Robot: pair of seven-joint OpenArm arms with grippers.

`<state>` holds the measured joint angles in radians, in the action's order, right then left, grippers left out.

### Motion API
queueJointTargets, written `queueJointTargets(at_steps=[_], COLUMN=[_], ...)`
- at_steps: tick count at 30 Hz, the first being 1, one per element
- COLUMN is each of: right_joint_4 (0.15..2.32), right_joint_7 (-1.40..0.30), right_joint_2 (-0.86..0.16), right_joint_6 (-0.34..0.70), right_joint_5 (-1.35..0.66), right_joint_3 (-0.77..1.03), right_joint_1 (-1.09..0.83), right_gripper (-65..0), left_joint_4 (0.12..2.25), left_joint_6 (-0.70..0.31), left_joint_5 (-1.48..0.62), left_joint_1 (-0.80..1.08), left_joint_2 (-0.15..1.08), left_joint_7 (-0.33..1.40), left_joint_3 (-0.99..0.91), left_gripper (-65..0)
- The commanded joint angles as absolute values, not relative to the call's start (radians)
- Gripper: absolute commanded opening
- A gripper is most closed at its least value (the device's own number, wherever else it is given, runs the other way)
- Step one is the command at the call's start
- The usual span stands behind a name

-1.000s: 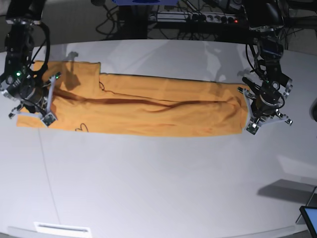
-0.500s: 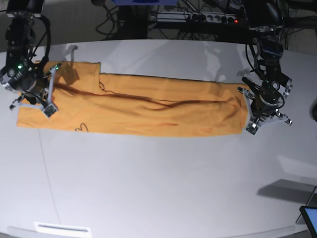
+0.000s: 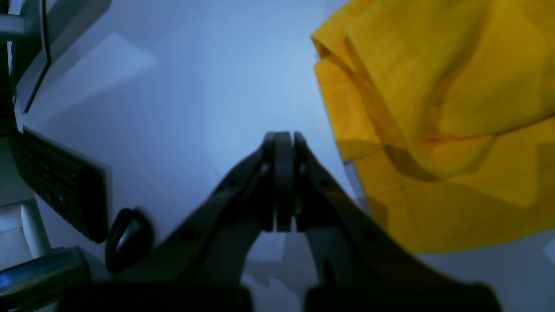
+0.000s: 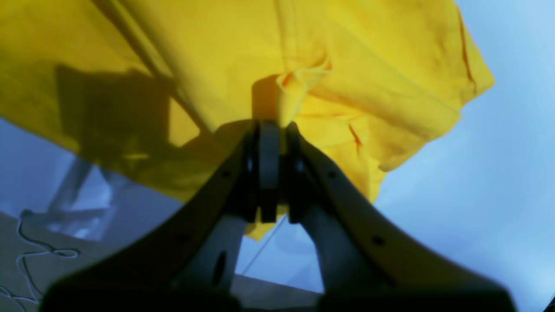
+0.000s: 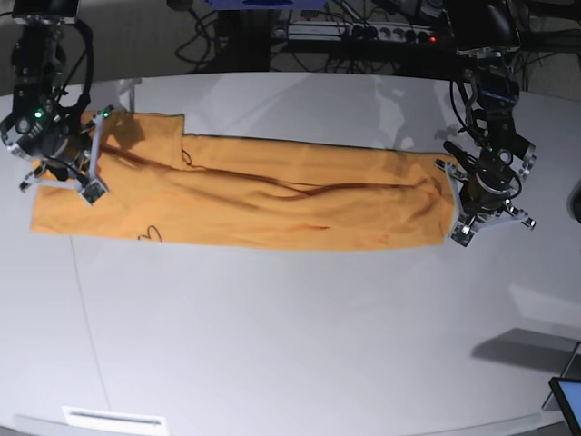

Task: Fold the T-shirt properly

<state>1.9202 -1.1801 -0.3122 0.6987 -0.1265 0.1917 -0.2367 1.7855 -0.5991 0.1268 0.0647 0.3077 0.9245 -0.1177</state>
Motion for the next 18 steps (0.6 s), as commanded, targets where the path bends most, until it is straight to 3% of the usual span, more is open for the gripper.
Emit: queueJointTargets(at_steps=[1,5,7,18], right_joint_4=[1.933,1.934,1.936,1.939], right_joint_7=[-1.176,-1.17,-1.17,-1.17], right_joint_2=[-0.325,-0.325,-0.323,-0.331], right_joint_6=[0.698,0.698,0.698,0.698], right_joint_5=[-0.122,-0.12,-0.12,-0.122], right_joint_3=[0.199,0.211,0.254,0.374], right_joint_1=[-0.237,-0.259,-0.265,-0.255], right_gripper=[-55.7,-37.9,-32.6,-32.6], left_joint_4=[1.801,1.801,1.805,1.808], left_joint_6=[-0.588,-0.588,-0.588,-0.588], left_joint_5=[0.13,0.13,0.13,0.128], left_joint_1=[0.053,0.051,0.05,0.048], left_joint_2=[0.321,0.323,0.321,0.32], left_joint_7=[0.912,0.912,0.912,0.849], left_joint_3=[-0.124,-0.124,-0.125,-0.136], left_gripper=[-65.0,-65.0,-65.0,-65.0])
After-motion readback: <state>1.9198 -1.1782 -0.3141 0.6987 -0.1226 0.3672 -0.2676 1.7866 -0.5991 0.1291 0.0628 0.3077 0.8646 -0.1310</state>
